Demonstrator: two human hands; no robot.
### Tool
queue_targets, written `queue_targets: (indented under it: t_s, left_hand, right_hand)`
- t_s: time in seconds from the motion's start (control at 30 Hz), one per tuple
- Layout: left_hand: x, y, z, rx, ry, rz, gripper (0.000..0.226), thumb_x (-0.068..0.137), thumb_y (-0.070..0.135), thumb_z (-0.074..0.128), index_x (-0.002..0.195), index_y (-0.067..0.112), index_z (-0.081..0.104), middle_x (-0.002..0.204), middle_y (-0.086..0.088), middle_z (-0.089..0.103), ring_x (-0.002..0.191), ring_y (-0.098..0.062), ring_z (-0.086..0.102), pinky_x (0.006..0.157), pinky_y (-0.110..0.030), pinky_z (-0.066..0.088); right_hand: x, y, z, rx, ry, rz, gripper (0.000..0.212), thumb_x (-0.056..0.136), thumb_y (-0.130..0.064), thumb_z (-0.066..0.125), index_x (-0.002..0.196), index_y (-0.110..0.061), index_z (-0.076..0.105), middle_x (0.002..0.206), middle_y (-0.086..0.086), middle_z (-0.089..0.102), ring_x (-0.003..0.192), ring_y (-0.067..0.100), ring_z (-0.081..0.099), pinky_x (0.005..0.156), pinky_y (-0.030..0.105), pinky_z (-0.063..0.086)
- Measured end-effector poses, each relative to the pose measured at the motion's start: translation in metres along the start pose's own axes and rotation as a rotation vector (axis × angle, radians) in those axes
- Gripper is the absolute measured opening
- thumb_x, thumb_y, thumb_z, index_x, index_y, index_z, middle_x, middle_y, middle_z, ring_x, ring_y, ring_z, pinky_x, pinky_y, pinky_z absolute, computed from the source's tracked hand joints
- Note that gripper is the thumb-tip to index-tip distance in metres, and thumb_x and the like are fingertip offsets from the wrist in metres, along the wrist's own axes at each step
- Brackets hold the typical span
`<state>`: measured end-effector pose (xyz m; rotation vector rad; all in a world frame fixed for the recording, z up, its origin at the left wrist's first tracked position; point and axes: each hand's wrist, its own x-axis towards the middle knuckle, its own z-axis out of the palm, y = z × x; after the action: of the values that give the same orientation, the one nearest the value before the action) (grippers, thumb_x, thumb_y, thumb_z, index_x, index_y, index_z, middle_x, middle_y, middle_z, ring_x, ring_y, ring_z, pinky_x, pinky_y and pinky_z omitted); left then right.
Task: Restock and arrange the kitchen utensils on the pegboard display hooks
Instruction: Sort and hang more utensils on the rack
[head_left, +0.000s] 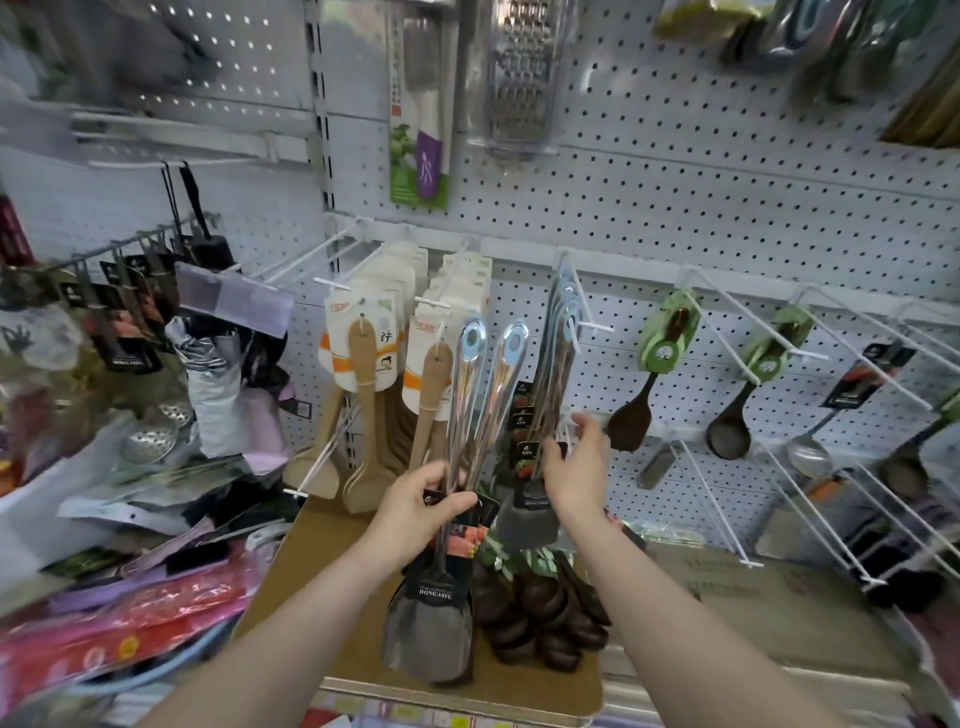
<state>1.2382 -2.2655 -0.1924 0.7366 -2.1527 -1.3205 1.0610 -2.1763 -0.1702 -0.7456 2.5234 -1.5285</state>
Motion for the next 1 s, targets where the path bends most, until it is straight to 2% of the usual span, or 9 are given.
queue_targets:
  t_s: [0.1,0.2,0.33,0.43,0.5,0.63,0.8,0.9,1.0]
  left_hand:
    - [-0.003,-0.004,0.004,0.044,0.004,-0.024,0.020,0.078,0.049,0.071,0.090,0.034,0.066,0.094,0.014,0.070,0.092,-0.001,0.063,0.080,-0.024,0.047]
    - [-0.012,0.004,0.012,-0.012,-0.033,0.010,0.009,0.084,0.028,0.072,0.088,0.032,0.065,0.090,0.015,0.070,0.089,0.005,0.062,0.077,-0.013,0.042]
    - [-0.024,0.014,0.024,-0.100,-0.070,0.030,0.009,0.090,0.017,0.065,0.087,0.026,0.066,0.081,0.021,0.070,0.081,0.009,0.061,0.074,-0.008,0.043]
    - [-0.029,0.017,0.029,-0.170,-0.133,-0.027,0.027,0.095,0.034,0.054,0.092,0.010,0.067,0.087,-0.005,0.071,0.083,-0.015,0.065,0.078,-0.026,0.048]
    - [-0.031,0.021,0.029,-0.160,-0.150,-0.041,0.039,0.096,0.042,0.048,0.090,0.008,0.066,0.084,-0.005,0.068,0.082,-0.017,0.062,0.075,-0.023,0.044]
    - [-0.031,0.029,0.029,-0.110,-0.143,-0.036,0.028,0.101,0.035,0.042,0.092,0.032,0.068,0.101,0.015,0.065,0.100,0.006,0.055,0.082,-0.011,0.037]
    - [-0.028,0.027,0.022,-0.018,-0.166,0.034,0.026,0.100,0.038,0.041,0.098,0.048,0.065,0.113,0.001,0.059,0.114,-0.011,0.051,0.102,-0.032,0.036]
    - [-0.030,0.029,0.018,-0.077,-0.167,0.014,0.027,0.100,0.036,0.042,0.105,0.039,0.068,0.115,0.002,0.062,0.110,-0.004,0.054,0.093,-0.020,0.040]
    - [-0.033,0.037,0.016,-0.224,-0.156,-0.035,0.027,0.102,0.027,0.043,0.106,0.025,0.069,0.102,0.009,0.069,0.090,0.009,0.062,0.074,-0.006,0.042]
  right_hand:
    - [-0.023,-0.019,-0.004,0.196,-0.099,-0.080,0.030,0.099,-0.047,0.046,0.117,-0.026,0.056,0.123,-0.003,0.059,0.118,0.017,0.056,0.103,0.042,0.046]
    - [-0.040,-0.036,-0.008,0.314,-0.323,-0.082,0.054,0.090,-0.067,0.044,0.115,-0.023,0.063,0.106,-0.003,0.068,0.100,0.015,0.064,0.094,0.042,0.052]
    - [-0.054,-0.045,-0.015,0.276,-0.204,-0.130,0.029,0.096,-0.046,0.055,0.094,-0.018,0.060,0.083,0.005,0.067,0.077,0.023,0.064,0.081,0.049,0.054]
    - [-0.065,-0.043,-0.025,0.377,-0.194,-0.112,0.018,0.100,-0.038,0.052,0.093,-0.023,0.059,0.073,0.001,0.067,0.065,0.018,0.066,0.069,0.041,0.057]
    - [-0.069,-0.045,-0.032,0.395,-0.192,-0.112,0.018,0.101,-0.035,0.050,0.097,-0.019,0.058,0.070,-0.001,0.065,0.061,0.013,0.063,0.065,0.035,0.055]
    - [-0.067,-0.053,-0.041,0.304,-0.159,-0.116,0.021,0.102,-0.035,0.047,0.097,-0.017,0.056,0.073,0.001,0.066,0.065,0.019,0.066,0.069,0.036,0.055]
    - [-0.057,-0.062,-0.045,0.187,-0.174,-0.079,0.027,0.103,-0.038,0.043,0.095,-0.015,0.054,0.074,0.000,0.067,0.070,0.020,0.069,0.072,0.037,0.055]
    - [-0.052,-0.066,-0.043,0.165,-0.175,-0.089,0.030,0.103,-0.038,0.042,0.096,-0.012,0.055,0.072,-0.002,0.066,0.066,0.017,0.066,0.073,0.038,0.055]
    - [-0.051,-0.068,-0.040,0.194,-0.163,-0.087,0.027,0.104,-0.037,0.041,0.093,-0.015,0.053,0.072,-0.003,0.064,0.064,0.012,0.062,0.069,0.032,0.052]
